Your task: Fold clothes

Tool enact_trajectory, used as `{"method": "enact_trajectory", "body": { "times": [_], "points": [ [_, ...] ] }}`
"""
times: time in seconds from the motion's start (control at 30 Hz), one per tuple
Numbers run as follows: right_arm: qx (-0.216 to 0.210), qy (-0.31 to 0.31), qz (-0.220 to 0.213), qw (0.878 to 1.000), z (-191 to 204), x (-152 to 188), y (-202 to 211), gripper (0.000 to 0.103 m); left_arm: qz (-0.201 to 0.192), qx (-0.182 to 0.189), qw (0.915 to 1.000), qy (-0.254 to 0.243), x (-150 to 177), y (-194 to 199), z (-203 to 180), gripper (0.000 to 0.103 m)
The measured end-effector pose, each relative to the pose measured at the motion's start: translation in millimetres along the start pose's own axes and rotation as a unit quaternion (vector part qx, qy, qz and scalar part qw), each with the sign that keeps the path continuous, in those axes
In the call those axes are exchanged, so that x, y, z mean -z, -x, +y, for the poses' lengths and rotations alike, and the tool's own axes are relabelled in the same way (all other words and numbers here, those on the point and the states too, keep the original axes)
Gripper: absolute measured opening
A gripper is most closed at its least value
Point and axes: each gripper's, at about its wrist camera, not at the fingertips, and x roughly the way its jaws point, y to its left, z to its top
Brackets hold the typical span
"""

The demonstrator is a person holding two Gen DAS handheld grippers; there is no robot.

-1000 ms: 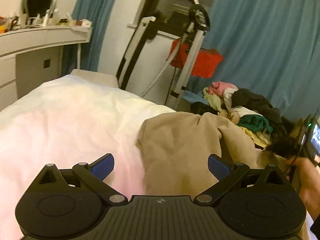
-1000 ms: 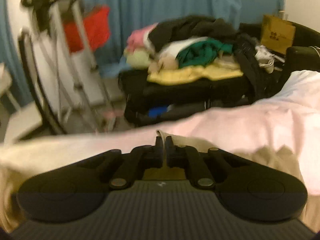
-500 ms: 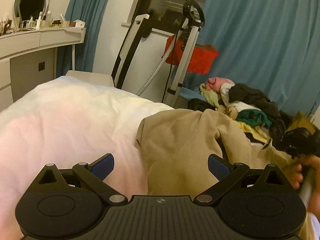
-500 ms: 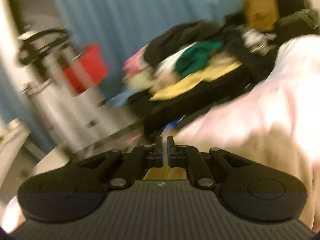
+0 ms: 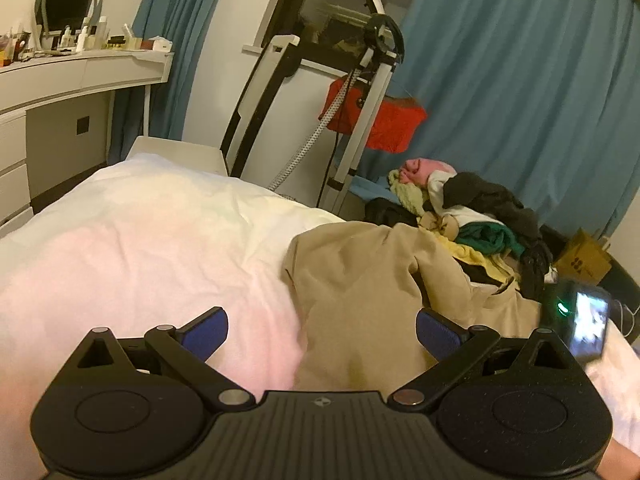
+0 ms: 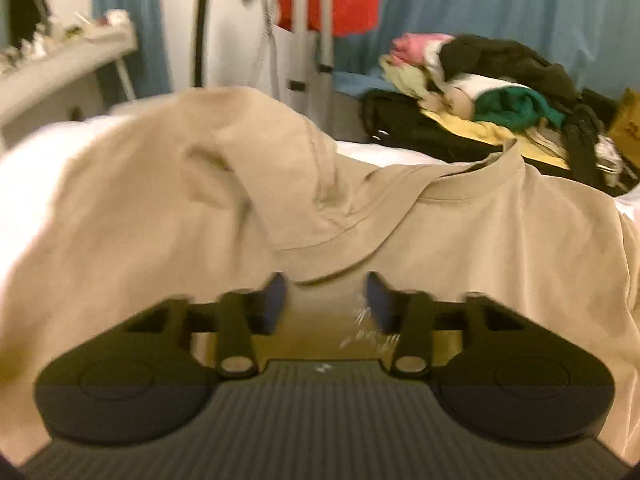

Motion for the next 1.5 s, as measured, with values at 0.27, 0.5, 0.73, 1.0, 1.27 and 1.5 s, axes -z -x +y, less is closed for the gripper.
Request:
{"method": "enact_trajectory", "body": {
  "times": [0.27, 0.5, 0.73, 1.0, 1.27, 1.5],
  "points": [
    [0.096, -0.005, -0.080, 0.992, -7.2, -84.2, -41.3, 0.009, 0.019, -0.007, 0.9994, 0.028, 4.2, -18.1, 11.7, 0.101],
    [0.067, -0.041, -0.082, 0.994, -21.7, -105.2, -72.9, 0.033, 0.033, -0.024, 0.9991, 0.013, 11.3, -46.5, 12.2, 0.101],
    [-0.013, -0.088, -0.114, 0.989, -25.1, -66.3, 12.5, 0.080, 0.020, -0.028, 0.9994, -0.010, 7.2, -45.5, 10.1, 0.101],
    [-0.025, -0.155, -0.153, 0.976, -31.2, 25.1, 186.7, 0.080, -0.015, -0.012, 0.9986, -0.049, 9.4, 1.0, -6.7, 0.101],
    [-0.018, -0.162, -0.174, 0.971, -33.2, 115.7, 298.0, 0.080, -0.025, 0.024, 0.9943, -0.101, 24.8, 54.0, -33.1, 0.101],
    [-0.025, -0.205, -0.170, 0.963, -63.3, 171.5, 321.1, 0.080, 0.019, 0.030, 0.9967, -0.073, 38.2, 55.1, -29.9, 0.100]
  ]
}}
